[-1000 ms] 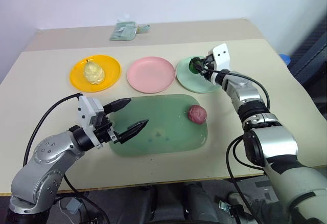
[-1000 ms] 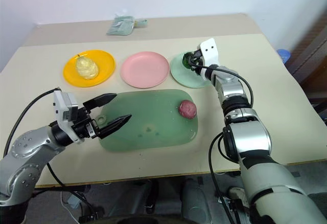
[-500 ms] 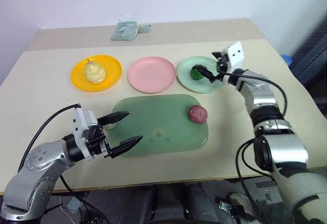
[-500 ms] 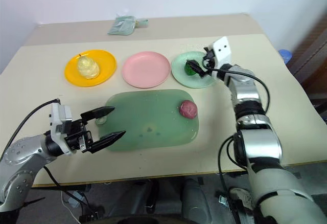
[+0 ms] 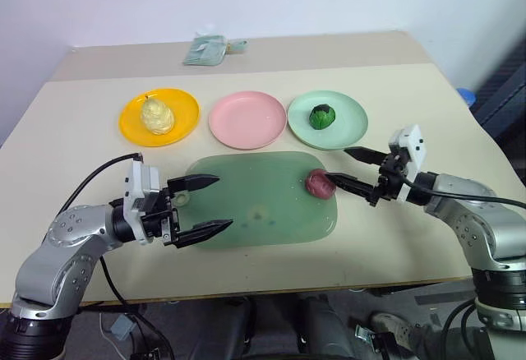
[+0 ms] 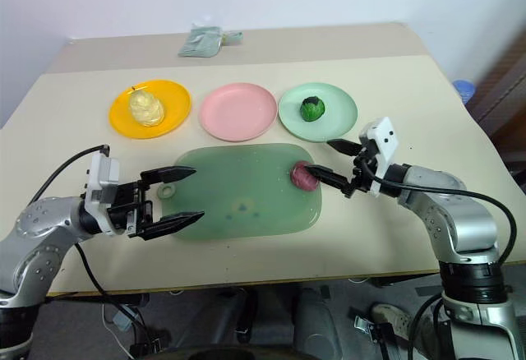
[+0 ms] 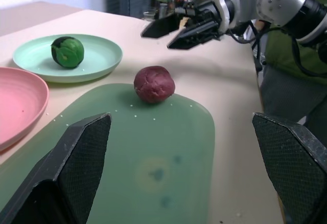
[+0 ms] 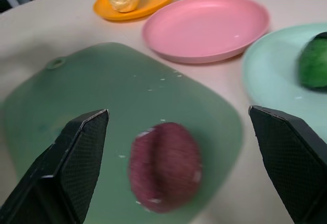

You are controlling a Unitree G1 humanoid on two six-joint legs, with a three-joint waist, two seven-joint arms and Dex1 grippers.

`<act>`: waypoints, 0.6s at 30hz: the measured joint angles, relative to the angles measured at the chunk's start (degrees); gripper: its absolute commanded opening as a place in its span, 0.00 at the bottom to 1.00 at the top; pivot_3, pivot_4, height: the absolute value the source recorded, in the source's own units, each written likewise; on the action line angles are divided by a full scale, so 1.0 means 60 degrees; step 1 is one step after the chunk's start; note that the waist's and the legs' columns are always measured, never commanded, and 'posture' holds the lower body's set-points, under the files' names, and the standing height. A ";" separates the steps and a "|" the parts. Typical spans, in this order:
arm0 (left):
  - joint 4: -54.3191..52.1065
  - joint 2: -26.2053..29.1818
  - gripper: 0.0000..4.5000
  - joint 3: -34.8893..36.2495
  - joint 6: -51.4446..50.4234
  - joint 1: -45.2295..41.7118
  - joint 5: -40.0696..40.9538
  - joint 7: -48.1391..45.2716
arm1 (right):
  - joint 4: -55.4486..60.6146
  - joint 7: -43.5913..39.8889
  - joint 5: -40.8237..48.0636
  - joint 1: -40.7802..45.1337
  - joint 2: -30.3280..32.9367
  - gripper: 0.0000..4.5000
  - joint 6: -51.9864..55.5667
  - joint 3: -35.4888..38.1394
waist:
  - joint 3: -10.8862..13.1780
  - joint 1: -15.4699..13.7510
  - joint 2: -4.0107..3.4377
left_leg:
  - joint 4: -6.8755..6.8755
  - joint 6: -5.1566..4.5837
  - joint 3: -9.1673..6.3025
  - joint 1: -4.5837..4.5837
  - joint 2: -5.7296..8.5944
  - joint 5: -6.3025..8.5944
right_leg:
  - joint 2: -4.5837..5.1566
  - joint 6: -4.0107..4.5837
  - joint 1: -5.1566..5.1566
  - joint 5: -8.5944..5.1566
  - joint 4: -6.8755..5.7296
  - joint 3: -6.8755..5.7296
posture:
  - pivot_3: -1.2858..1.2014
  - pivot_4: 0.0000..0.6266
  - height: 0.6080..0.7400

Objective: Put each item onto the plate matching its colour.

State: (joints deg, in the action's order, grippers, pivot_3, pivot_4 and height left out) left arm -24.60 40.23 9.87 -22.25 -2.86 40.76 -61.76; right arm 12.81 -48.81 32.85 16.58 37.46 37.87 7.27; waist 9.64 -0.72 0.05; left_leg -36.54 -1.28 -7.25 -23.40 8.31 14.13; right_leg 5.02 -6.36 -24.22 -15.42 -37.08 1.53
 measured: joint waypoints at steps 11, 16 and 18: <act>-0.0159 0.0010 1.00 0.0064 -0.0122 0.0576 -0.0024 0.0147 | -0.1191 -0.0004 -0.0966 0.0151 -0.0617 0.94 -0.0660 -0.1354 | 0.0000 0.0005 0.0001 | -0.0003 0.0052 0.0001 0.0000 0.0000 -0.0030 | 0.0000 0.0000 0.0000 0.0000 0.0000 -0.0001 | 0.52 0.24 1.00; -0.0435 0.0002 1.00 0.0132 -0.0057 0.0950 -0.0033 0.0371 | -0.1560 0.0026 -0.1231 0.0495 -0.0858 0.48 -0.0952 -0.1480 | 0.0000 -0.0007 0.0001 | -0.0003 0.0051 0.0002 0.0000 0.0000 -0.0030 | 0.0000 0.0000 0.0001 0.0000 0.0000 -0.0001 | 0.52 0.24 1.00; -0.0478 -0.0054 1.00 0.0248 0.0063 0.1129 -0.0043 0.0494 | -0.1602 0.0017 -0.1317 0.0621 -0.0870 0.43 -0.1058 -0.1484 | -0.0001 0.0000 0.0002 | -0.0003 0.0052 0.0002 0.0000 0.0000 -0.0030 | 0.0000 0.0000 0.0003 0.0001 0.0001 -0.0001 | 0.52 0.24 1.00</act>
State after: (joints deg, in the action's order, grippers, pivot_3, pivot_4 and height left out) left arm -27.47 39.90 11.35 -21.88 3.91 40.50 -58.80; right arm 3.20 -48.71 24.95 20.31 32.24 31.53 -1.63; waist 9.63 -0.72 0.06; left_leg -36.56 -0.97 -7.23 -23.40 8.31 13.95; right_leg 5.02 -6.36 -24.20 -15.42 -37.07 1.52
